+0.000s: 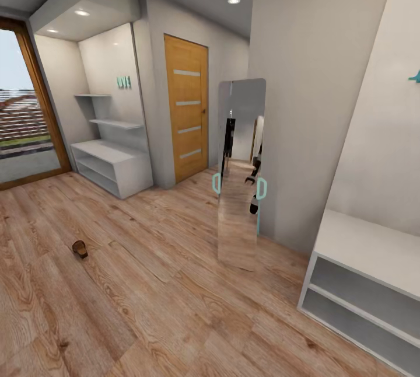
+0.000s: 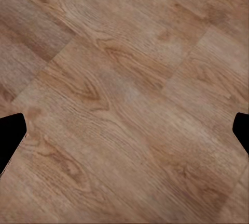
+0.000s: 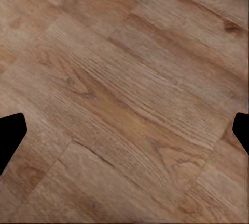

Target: Pick up the two gym shoes and the two sandals from the corridor floor and place them onto the hallstand (shoe rack) in the corridor, making sure they are on the rack and not on the floor. Arrange them so the two gym shoes are next to each other and the two sandals are next to each other.

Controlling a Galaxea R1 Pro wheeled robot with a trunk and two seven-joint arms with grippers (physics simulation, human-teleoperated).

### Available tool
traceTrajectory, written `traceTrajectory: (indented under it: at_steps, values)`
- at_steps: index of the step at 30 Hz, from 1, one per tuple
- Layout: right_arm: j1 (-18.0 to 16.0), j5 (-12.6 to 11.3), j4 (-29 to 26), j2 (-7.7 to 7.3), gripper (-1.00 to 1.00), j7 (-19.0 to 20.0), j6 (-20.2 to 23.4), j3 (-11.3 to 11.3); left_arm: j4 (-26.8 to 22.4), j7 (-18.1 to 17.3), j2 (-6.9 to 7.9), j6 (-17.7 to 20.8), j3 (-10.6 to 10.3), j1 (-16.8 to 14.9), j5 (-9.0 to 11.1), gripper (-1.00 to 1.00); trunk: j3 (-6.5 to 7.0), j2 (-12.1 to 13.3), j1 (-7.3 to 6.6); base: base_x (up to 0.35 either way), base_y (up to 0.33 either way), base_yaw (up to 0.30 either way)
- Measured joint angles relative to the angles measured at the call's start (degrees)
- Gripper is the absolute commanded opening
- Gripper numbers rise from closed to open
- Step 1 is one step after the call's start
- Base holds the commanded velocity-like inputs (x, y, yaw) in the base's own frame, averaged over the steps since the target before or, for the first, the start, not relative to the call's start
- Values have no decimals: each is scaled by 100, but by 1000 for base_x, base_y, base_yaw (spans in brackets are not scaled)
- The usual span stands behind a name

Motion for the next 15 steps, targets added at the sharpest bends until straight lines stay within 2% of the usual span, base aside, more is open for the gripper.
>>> traceTrajectory:
  at_steps: [4, 8, 15]
  values:
    - [-1, -6, -243, -74, 100, -1, -412, -3, 14, 1, 19, -29, 22, -113, -5, 100, 0, 0, 0, 0, 0, 0]
    - [-2, -4, -337, -103, 100, 9, -545, -4, 76, -6, 67, -104, 17, -123, 7, 100, 0, 0, 0, 0, 0, 0]
    - [-2, 26, -335, -143, 100, 35, -593, 3, 102, -14, 55, -129, -10, -86, -6, 100, 0, 0, 0, 0, 0, -15]
